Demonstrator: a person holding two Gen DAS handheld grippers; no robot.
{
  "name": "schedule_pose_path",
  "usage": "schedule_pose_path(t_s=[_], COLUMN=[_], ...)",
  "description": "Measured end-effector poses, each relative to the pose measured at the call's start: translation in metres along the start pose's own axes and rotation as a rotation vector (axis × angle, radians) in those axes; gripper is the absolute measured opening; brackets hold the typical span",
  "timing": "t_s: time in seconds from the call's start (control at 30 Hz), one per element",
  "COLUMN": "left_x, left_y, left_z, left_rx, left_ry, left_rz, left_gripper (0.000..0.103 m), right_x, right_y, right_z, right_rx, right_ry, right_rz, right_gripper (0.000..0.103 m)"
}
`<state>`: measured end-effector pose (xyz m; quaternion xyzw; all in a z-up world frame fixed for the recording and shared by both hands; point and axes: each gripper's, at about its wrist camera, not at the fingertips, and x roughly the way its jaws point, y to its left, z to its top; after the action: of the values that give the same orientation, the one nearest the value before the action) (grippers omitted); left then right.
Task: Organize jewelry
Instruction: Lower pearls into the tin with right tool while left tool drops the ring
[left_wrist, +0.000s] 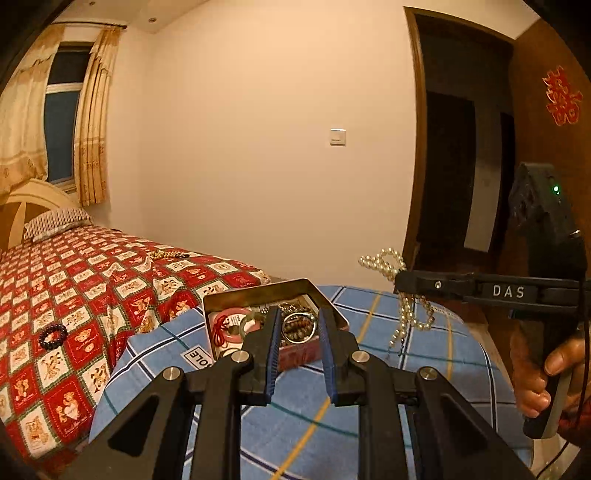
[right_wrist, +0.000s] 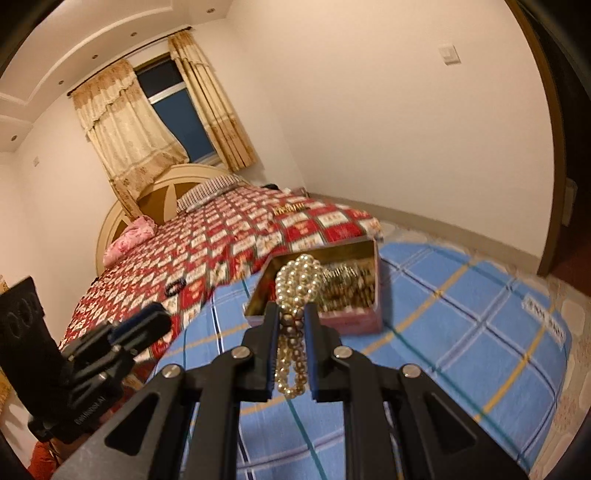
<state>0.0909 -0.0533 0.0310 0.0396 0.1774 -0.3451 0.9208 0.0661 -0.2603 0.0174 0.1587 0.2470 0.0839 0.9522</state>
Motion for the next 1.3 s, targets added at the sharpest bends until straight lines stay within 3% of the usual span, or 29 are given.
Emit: schedule_pose_path(t_s=[0.23, 0.63, 0.87, 1.3], left_x=[0.030, 0.092, 0.119, 0.166], left_y=[0.014, 0.043, 0.053, 0.052], left_z=[0.009, 0.014, -0.002, -0.020], left_rx=[-0.031, -0.132, -0.170, -0.146], left_ry=[0.034, 0.076, 0.095, 0.162], left_rz=[0.033, 0.043, 0.029, 0.047], left_gripper=[0.020, 0.020, 0.020, 0.020], right_x=[0.023, 0.064, 0.098, 0.144], right_y=[0.007, 0.001, -0.024, -0.051], right_z=[0.019, 0.035, 0.021, 0.001], right_rx=[-0.030, -0.073, -0.034, 0.021], right_ry=[-0.017, -0.022, 0.037, 0.116], right_rz=[0.013, -0.038, -0.073, -0.097], right_gripper=[0.015, 0.015, 0.015, 0.015])
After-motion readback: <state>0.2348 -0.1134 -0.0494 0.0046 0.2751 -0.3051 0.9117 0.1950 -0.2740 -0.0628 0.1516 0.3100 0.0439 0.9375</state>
